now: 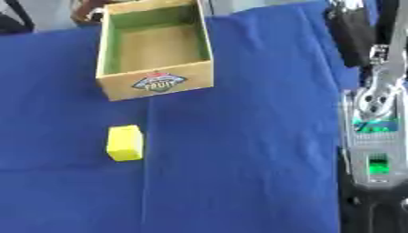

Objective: Pick up objects on the table and place them in the box.

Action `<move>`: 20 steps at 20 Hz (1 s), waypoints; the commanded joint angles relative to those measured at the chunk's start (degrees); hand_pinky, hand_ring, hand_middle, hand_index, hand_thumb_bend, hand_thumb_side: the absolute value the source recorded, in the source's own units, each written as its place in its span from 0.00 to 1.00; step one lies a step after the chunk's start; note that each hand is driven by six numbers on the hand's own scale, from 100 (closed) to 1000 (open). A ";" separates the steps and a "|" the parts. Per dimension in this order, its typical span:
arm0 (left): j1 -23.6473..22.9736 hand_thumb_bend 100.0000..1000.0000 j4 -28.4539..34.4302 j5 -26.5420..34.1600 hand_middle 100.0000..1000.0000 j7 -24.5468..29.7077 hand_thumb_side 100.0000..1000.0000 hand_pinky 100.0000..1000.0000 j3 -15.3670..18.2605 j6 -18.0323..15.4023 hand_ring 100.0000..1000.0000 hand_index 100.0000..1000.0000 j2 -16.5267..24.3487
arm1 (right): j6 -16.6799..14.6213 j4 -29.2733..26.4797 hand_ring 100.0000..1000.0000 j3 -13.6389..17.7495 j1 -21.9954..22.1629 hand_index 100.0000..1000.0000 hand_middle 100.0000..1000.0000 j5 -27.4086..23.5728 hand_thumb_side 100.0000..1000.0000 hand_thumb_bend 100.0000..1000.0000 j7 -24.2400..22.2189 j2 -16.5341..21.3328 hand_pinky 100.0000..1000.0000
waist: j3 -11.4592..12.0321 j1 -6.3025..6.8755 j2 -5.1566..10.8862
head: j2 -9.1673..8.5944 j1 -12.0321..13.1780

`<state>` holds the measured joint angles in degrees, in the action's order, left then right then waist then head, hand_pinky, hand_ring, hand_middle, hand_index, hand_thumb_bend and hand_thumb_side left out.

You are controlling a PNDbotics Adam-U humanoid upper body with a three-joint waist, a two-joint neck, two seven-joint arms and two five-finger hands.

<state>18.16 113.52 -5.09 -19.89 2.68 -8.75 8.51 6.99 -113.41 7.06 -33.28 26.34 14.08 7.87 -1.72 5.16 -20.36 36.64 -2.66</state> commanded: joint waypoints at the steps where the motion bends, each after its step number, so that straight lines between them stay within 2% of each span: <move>1: 0.30 0.00 1.07 -0.27 0.64 0.25 0.95 0.36 0.01 -0.04 0.61 0.89 0.30 | -0.05 -1.18 0.70 0.22 -0.72 0.72 0.57 -0.18 0.52 0.00 -0.02 0.65 0.72 | 0.05 -0.29 0.99 | -0.64 0.09; 8: 0.39 0.00 1.07 -0.44 0.66 0.54 0.95 0.36 -0.07 -0.01 0.61 0.89 0.57 | 0.13 -1.18 0.70 0.23 -0.79 0.72 0.57 -0.22 0.52 0.00 -0.21 0.60 0.72 | 0.06 -0.48 0.98 | -0.65 0.11; 11: 1.79 0.00 1.07 -2.10 0.71 2.45 0.91 0.35 -1.14 0.85 0.63 0.92 3.24 | 0.17 -1.18 0.70 0.16 -0.67 0.72 0.57 -0.12 0.52 0.00 -0.32 0.62 0.72 | 0.10 -0.34 1.25 | -0.29 -0.07; 16: 7.90 0.00 0.66 -6.27 0.73 6.65 0.82 0.35 -6.73 4.20 0.65 0.93 10.01 | 0.19 -1.18 0.70 -0.04 0.25 0.71 0.57 0.04 0.51 0.00 -0.57 0.97 0.72 | 0.59 0.43 2.21 | 0.39 -0.65; 20: 13.46 0.00 -2.76 -9.83 0.75 10.21 0.83 0.35 -11.53 7.74 0.65 0.96 15.80 | 0.27 -1.18 0.70 -0.26 0.47 0.71 0.57 0.20 0.52 0.00 -0.86 1.04 0.72 | 0.35 0.71 2.67 | 0.62 -0.68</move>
<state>30.62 111.07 -13.74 -10.80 -7.58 -1.88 21.29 7.30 -113.41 7.00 -32.24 26.30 13.43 7.89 -1.44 6.01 -19.02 36.90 -3.24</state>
